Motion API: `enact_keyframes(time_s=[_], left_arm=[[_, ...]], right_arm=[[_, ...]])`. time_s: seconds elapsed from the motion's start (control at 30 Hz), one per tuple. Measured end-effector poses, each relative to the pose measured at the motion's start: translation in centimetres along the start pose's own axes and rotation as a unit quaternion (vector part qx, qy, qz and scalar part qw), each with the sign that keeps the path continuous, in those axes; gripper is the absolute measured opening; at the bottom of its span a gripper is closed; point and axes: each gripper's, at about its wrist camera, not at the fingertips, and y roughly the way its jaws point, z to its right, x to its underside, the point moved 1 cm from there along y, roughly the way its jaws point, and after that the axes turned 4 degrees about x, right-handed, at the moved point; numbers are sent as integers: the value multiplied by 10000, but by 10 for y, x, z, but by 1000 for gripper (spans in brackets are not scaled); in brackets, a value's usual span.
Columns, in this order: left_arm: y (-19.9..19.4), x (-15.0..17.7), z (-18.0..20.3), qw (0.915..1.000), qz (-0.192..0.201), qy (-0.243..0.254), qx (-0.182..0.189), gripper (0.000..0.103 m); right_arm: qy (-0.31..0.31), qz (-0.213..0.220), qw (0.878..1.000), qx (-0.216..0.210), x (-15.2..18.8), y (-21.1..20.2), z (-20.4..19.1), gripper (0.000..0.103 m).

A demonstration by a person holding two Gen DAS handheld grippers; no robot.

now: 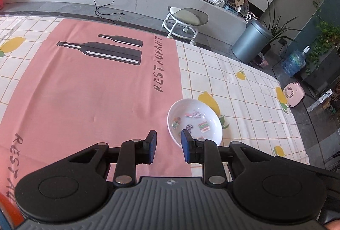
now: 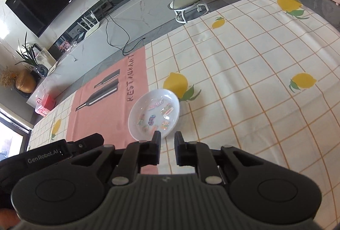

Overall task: Organize plates and bowls
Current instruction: 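Move both tools to the small white sticker bowl and grip its rim, then carry the sticker bowl with both tools and lower it onto the Fruity plate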

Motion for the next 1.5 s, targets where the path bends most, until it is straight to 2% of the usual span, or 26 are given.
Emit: enact_keyframes(time_s=[0.27,0.53,0.73,1.03,1.1,1.3,1.5], left_arm=[[30,-4,-10,9998,-101,-123,106,28],[45,-1,-13,9993,-123,-235,264,28],[51,-4,-12,9995,-78,-186,252,28],[55,-6,-11,9997,-87,25,223,8],[55,-6,-11,9997,-89,39,228,4],[41,-2,-8,9997,-28,63,236,4],[5,9,-5,9996,-25,-95,248,4]], right_arm=[[-66,-35,9998,180,-10,33,2,13],[107,-104,9998,95,-16,47,10,13],[216,-149,9996,-45,-18,55,11,12],[287,-206,9993,-113,-16,67,11,4],[294,-199,9993,-117,-15,66,12,3],[263,-131,9995,-152,-14,56,11,3],[268,-85,9993,-258,-4,29,6,2]])
